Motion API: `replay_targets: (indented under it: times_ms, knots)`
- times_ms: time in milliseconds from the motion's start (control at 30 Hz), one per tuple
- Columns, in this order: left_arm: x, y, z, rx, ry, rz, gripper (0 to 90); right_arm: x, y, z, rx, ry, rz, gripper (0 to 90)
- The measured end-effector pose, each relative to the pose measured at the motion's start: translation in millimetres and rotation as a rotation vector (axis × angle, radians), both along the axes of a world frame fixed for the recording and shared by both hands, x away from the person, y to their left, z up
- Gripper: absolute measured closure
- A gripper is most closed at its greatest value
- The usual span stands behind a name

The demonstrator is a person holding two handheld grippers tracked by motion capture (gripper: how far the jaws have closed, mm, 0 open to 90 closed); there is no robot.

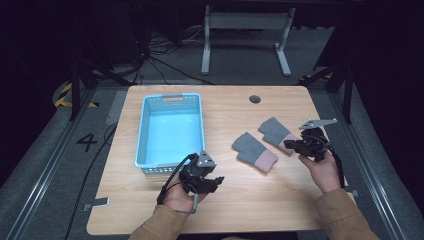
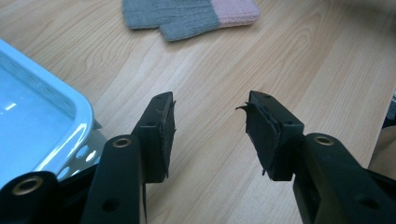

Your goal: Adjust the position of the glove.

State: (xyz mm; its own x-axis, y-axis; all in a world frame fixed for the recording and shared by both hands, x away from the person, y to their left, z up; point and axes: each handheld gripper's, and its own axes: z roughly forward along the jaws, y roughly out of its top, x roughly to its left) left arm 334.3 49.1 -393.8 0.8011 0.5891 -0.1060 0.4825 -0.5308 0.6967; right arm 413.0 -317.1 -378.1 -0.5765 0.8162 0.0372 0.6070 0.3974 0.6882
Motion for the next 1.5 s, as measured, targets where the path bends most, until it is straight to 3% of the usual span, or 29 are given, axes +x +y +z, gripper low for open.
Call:
replay_targets:
  times_ms: [300,600,900,933,1000,1233,1500]
  knots:
    - [0.1,0.0,0.3,0.004,0.001,-0.006,50.6,-3.5,10.7,4.5,0.018,-0.021,0.048,89.4]
    - [0.9,2.2,0.4,0.0,0.007,-0.001,49.8,-4.7,42.7,3.9,0.024,-0.014,0.131,89.3]
    - [1.0,-1.4,-1.1,0.012,0.018,-0.012,49.2,-3.4,68.5,-6.3,-0.003,0.005,0.188,89.2]
    - [1.0,-1.9,-1.6,0.016,0.017,-0.013,49.3,-3.9,76.9,-10.6,-0.043,0.009,0.216,89.2]
    - [0.9,-2.4,-2.2,0.018,0.02,-0.013,49.2,-2.4,82.2,-15.4,-0.042,0.021,0.228,89.2]
    - [1.6,-3.1,-2.7,0.027,0.016,-0.019,48.5,3.8,95.9,-31.2,-0.024,0.041,0.218,89.1]
    - [2.4,-5.1,-4.2,0.024,0.024,-0.02,48.0,8.9,107.0,-45.2,-0.077,0.038,0.215,89.2]
